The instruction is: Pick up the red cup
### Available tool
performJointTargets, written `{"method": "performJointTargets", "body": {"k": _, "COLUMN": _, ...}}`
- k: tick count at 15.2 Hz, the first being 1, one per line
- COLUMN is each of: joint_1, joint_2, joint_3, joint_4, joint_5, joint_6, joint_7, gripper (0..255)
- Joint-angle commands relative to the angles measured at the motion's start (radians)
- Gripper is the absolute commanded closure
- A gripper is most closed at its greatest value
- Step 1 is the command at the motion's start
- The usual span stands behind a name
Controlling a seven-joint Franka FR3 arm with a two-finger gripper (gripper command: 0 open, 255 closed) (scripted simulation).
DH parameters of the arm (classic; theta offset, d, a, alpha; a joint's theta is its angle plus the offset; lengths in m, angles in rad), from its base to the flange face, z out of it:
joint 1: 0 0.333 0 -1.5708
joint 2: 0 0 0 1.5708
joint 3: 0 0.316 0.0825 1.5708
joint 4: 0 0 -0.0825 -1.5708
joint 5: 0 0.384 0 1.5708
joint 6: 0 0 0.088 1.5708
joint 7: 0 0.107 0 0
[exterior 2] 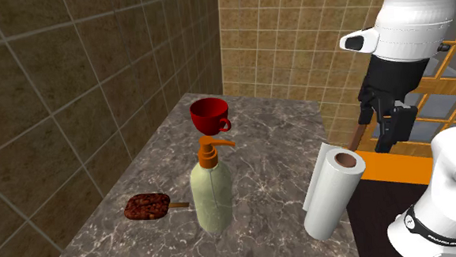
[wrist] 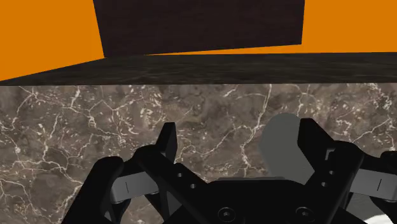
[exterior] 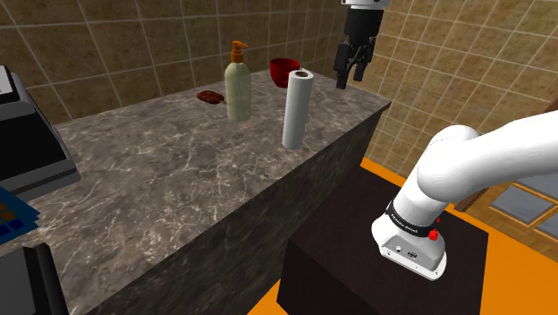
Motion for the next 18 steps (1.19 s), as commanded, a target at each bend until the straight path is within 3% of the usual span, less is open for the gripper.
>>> {"method": "performJointTargets", "body": {"k": 1, "joint_1": 0.0, "joint_2": 0.0, "joint_3": 0.0, "joint_4": 0.0, "joint_5": 0.0, "joint_6": 0.0, "joint_7": 0.0, "gripper": 0}}
{"method": "performJointTargets", "body": {"k": 10, "joint_1": -0.03, "joint_2": 0.307, "joint_3": -0.056, "joint_4": 0.144, "joint_5": -0.087, "joint_6": 0.168, "joint_7": -0.1, "gripper": 0}}
{"method": "performJointTargets", "body": {"k": 18, "joint_1": -0.052, "joint_2": 0.594, "joint_3": -0.092, "joint_4": 0.358, "joint_5": -0.134, "joint_6": 0.254, "joint_7": -0.173, "gripper": 0}}
